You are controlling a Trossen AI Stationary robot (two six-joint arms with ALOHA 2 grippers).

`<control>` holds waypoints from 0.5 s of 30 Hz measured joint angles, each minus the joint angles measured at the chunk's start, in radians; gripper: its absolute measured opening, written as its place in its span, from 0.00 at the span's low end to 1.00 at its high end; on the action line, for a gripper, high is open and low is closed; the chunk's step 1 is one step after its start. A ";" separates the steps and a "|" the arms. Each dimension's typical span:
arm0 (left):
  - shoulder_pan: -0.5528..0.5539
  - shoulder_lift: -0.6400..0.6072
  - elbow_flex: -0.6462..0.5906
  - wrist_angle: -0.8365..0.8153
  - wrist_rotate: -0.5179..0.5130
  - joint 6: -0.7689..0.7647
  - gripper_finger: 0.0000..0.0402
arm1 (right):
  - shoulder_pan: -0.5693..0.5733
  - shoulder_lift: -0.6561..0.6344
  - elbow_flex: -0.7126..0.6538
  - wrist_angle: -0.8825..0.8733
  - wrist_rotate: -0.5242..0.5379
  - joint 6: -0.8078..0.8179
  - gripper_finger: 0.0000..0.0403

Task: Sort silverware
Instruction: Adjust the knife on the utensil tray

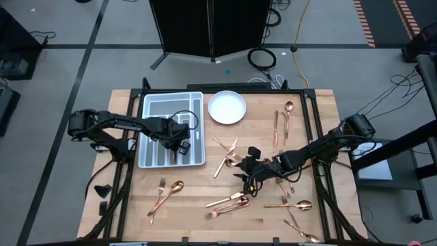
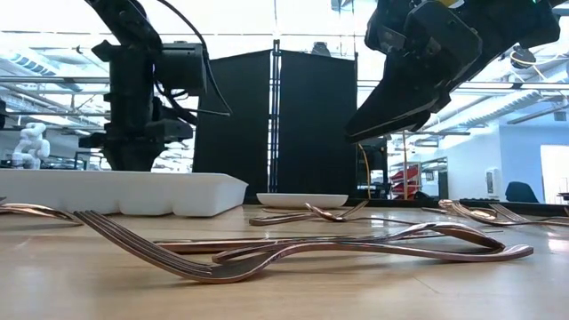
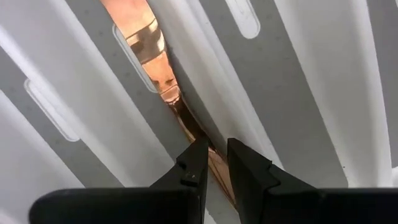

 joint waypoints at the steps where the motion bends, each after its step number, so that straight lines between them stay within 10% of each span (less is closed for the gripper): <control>1: 0.000 0.000 0.000 -0.001 -0.002 -0.001 0.17 | 0.000 0.000 0.000 0.000 0.000 -0.003 0.43; 15: 0.001 0.044 0.002 0.035 -0.050 -0.085 0.40 | 0.000 0.000 0.000 -0.002 0.000 -0.004 0.43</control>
